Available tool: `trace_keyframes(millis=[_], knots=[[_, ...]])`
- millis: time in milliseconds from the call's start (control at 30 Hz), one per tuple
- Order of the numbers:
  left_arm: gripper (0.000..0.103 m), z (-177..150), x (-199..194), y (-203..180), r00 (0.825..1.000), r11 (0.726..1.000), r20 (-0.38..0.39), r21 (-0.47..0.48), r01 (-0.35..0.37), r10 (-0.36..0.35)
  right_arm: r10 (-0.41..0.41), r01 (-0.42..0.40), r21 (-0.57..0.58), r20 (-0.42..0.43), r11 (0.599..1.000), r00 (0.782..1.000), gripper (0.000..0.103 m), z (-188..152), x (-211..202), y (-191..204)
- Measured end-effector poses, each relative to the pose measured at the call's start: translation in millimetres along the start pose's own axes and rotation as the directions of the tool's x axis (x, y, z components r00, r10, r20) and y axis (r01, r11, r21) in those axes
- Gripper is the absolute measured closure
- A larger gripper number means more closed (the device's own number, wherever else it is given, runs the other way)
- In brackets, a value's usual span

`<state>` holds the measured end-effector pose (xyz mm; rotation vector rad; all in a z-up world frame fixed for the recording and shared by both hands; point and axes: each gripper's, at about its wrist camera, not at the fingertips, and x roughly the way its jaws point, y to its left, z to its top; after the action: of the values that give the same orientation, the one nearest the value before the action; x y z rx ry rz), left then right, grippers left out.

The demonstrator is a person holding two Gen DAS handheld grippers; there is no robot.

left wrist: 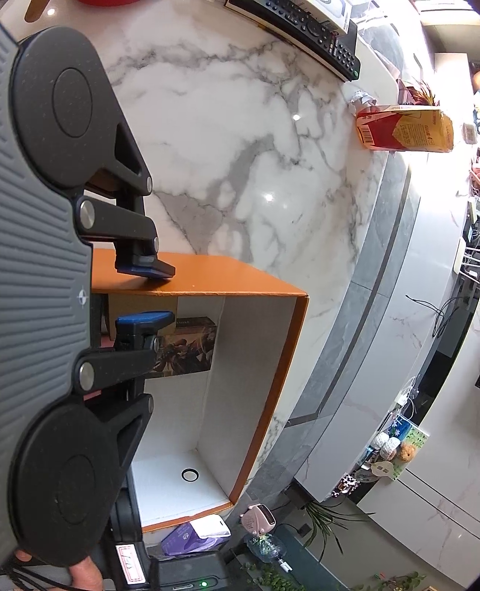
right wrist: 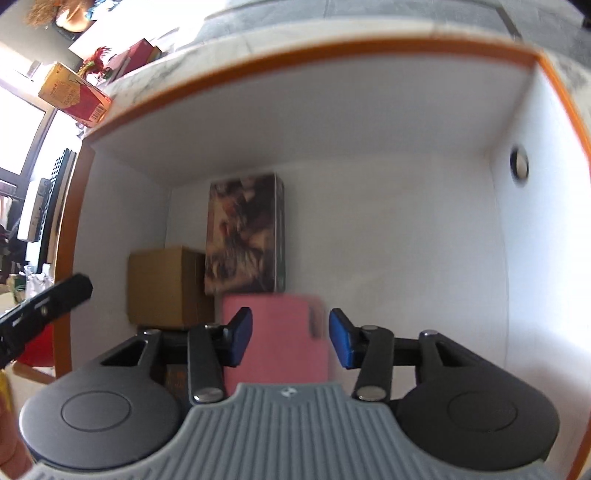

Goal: Organize objects

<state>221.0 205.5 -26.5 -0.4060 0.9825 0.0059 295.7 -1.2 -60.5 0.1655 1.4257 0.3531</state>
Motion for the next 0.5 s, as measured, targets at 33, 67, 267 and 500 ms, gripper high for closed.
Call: trace_keyframes(millis=[33, 67, 267, 500], knots=[[0.082, 0, 0, 0, 1.000, 1.000, 0.000, 0.000, -0.002, 0.002, 0.008, -0.008, 0.014, -0.024, 1.000, 1.000, 0.059, -3, 3, -2], [0.082, -1, -1, 0, 1.000, 1.000, -0.001, 0.000, -0.003, 0.003, -0.002, 0.002, 0.017, -0.030, 1.000, 1.000, 0.059, -6, 5, -2], [0.082, -1, -2, -1, 1.000, 1.000, -0.003, 0.003, -0.008, 0.008, -0.054, 0.054, -0.013, -0.015, 0.998, 0.998, 0.065, -13, 8, 5], [0.082, -11, -26, 3, 0.999, 1.000, 0.038, -0.003, -0.019, 0.019, -0.028, 0.032, -0.065, 0.059, 0.997, 0.998, 0.074, -25, -14, 10]])
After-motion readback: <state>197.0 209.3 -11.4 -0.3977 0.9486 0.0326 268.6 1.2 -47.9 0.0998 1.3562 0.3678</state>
